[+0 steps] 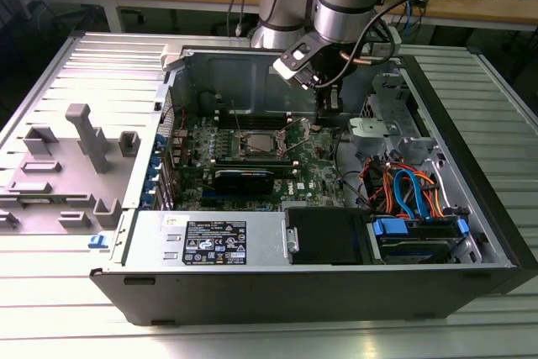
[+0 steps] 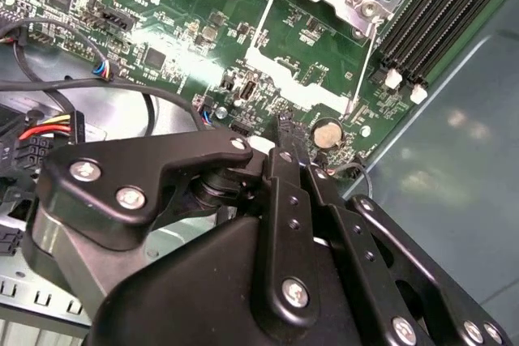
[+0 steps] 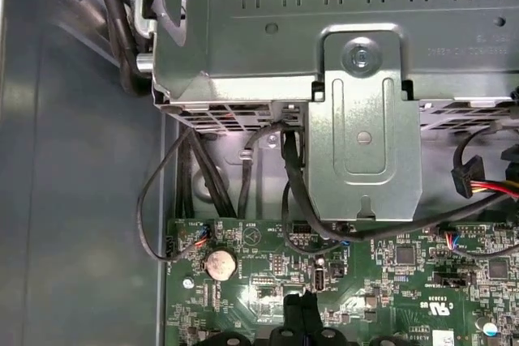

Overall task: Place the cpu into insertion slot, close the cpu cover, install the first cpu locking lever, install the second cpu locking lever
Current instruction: 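Close the cpu cover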

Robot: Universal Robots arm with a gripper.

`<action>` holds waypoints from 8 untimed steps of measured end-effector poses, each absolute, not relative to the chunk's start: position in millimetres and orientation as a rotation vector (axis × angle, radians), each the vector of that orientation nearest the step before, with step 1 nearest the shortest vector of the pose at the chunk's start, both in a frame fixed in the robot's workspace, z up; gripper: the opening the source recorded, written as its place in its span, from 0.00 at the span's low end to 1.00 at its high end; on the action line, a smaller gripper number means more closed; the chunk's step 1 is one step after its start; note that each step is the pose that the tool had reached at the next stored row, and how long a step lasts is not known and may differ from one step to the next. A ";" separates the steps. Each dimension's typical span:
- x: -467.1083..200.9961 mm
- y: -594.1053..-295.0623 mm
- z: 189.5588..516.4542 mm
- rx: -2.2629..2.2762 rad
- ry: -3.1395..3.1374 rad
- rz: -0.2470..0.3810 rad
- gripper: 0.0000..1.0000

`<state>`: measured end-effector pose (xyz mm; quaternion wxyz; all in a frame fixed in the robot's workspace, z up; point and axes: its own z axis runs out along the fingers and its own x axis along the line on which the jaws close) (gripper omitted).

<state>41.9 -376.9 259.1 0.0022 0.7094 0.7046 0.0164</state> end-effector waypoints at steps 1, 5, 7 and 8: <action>41.9 -376.9 257.3 2.226 2.211 0.051 0.11; 41.9 -376.9 251.1 2.228 2.213 0.047 0.11; 42.0 -376.9 248.3 2.228 2.213 0.045 0.11; 42.0 -377.0 246.8 2.229 2.214 0.045 0.11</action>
